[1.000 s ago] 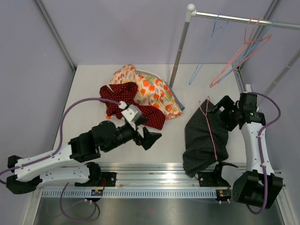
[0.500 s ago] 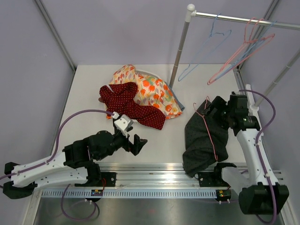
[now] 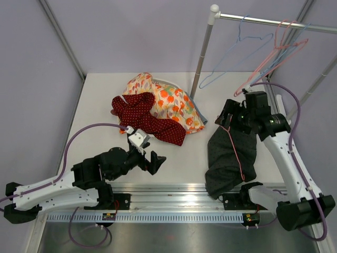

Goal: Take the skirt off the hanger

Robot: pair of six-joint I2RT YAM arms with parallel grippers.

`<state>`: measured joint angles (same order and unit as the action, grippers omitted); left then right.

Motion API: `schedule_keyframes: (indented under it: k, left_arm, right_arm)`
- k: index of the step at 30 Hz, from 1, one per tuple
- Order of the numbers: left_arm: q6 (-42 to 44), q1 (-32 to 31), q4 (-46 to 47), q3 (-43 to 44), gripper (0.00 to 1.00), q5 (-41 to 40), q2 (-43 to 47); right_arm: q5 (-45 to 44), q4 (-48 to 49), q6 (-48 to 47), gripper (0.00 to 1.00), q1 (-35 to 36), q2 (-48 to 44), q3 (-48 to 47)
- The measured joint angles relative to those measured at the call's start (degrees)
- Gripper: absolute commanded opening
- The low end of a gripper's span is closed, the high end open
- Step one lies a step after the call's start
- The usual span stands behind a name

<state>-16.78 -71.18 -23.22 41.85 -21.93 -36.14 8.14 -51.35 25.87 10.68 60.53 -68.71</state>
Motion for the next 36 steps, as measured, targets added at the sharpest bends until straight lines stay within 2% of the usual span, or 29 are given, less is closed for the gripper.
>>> schedule_keyframes:
  k: [4, 12, 15, 19, 24, 31, 36]
  left_arm:
    - [-0.4, 0.0, 0.3, -0.3, 0.99, 0.0, 0.2]
    - [-1.1, 0.0, 0.2, -1.6, 0.99, 0.0, 2.7]
    - [-1.1, 0.0, 0.4, -1.6, 0.99, 0.0, 2.7]
    - [-1.1, 0.0, 0.5, -1.6, 0.99, 0.0, 2.3]
    - [-1.0, 0.0, 0.7, -2.4, 0.99, -0.3, 2.3]
    - [-1.0, 0.0, 0.7, -2.8, 0.99, -0.5, 2.3]
    - [-1.1, 0.0, 0.7, -2.8, 0.99, -0.5, 2.7]
  right_arm:
    - [-5.9, -3.5, -2.4, 0.93, 4.8, 5.6, -1.4]
    - [-19.0, -6.6, -8.3, 0.93, 5.6, 9.9, -9.2]
    - [-20.7, -6.4, -9.5, 0.93, 6.5, 12.5, -10.2]
    - [-22.5, -6.4, -10.3, 0.93, 11.5, 16.8, -11.2]
    - [-22.7, -6.4, -10.4, 0.94, 15.9, 17.6, -11.3]
    - [-25.2, -6.1, -10.8, 0.93, 16.9, 17.8, -11.3]
    - [-27.9, -3.0, -11.8, 0.93, 16.9, 20.1, -7.5]
